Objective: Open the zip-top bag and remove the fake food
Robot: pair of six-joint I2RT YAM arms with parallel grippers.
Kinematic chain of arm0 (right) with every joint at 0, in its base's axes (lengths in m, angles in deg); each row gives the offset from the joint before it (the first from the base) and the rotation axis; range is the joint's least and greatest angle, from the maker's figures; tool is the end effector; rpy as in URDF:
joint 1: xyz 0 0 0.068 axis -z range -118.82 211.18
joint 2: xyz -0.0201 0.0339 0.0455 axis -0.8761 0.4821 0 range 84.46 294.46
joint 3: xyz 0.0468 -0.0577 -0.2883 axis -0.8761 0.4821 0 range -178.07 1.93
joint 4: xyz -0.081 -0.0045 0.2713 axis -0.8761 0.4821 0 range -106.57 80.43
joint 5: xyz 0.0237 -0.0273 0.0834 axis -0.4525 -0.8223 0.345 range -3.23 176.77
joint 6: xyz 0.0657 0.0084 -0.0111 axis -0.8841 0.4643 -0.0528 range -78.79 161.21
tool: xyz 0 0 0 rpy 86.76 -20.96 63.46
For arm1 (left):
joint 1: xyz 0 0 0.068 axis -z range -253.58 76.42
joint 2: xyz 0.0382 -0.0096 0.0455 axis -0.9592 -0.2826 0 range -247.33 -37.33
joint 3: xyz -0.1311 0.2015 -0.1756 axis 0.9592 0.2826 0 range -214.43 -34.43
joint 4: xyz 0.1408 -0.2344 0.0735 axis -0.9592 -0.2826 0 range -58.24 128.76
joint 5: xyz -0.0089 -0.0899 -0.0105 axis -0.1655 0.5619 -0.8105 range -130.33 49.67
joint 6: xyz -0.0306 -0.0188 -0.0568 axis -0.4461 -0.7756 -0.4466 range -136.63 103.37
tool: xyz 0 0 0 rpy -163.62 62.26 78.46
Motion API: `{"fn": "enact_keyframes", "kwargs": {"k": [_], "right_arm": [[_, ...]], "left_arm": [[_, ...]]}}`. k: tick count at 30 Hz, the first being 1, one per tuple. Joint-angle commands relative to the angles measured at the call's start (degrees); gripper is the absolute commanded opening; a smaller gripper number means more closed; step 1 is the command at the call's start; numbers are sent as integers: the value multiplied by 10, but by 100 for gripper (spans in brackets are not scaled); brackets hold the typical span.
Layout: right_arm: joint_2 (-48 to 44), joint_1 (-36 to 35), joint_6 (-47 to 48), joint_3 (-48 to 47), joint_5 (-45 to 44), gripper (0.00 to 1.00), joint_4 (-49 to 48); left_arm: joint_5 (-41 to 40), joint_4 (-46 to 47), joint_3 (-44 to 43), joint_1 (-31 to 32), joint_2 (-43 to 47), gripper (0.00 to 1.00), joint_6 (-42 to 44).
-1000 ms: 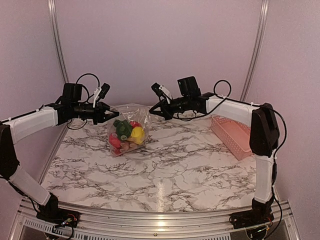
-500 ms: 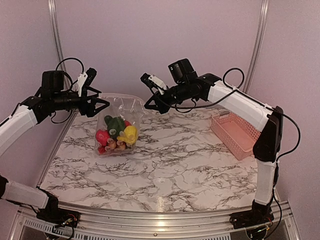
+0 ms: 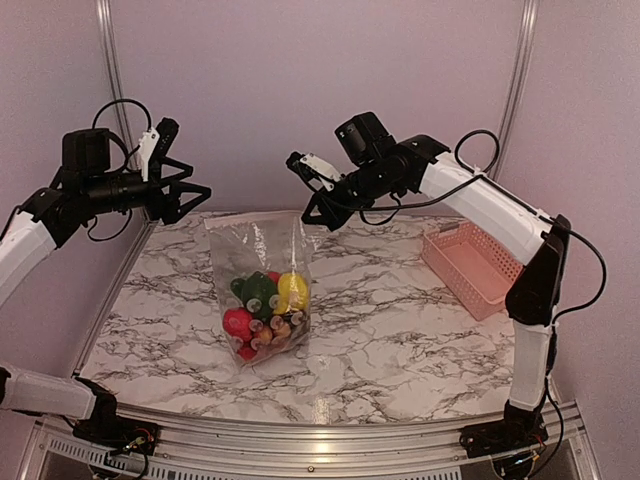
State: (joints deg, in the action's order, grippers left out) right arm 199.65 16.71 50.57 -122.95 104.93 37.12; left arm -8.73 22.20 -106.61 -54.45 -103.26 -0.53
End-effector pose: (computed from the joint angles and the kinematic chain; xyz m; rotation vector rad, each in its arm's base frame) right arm 0.3360 0.3533 0.3931 -1.2236 2.0530 0.6683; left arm 0.2549 -0.1181 0.4454 0.8998 1.5032 -0.5199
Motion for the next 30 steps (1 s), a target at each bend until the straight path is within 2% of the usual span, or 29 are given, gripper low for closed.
{"fn": "enact_keyframes", "kwargs": {"k": [1, 5, 10, 12, 18, 24, 30], "right_arm": [[-31, -3, -20, 2, -40, 0, 11], [-33, -4, -25, -9, -7, 0, 32], [-33, -5, -26, -27, 13, 0, 51], [-35, -5, -27, -27, 23, 0, 54], [-40, -6, -34, -26, 69, 0, 43], [-34, -6, -51, -38, 111, 0, 38], [-27, -6, -54, -50, 125, 0, 47]], "left_arm": [[12, -23, 2, -3, -3, 88, 5], [57, 24, -19, 35, -34, 86, -42], [45, -78, -143, 118, -139, 79, -12], [40, -82, -162, 135, -158, 77, -4], [31, -69, -165, 146, -182, 72, 47], [38, -113, -185, 148, -220, 54, 131], [24, -145, -195, 165, -241, 44, 173]]}}
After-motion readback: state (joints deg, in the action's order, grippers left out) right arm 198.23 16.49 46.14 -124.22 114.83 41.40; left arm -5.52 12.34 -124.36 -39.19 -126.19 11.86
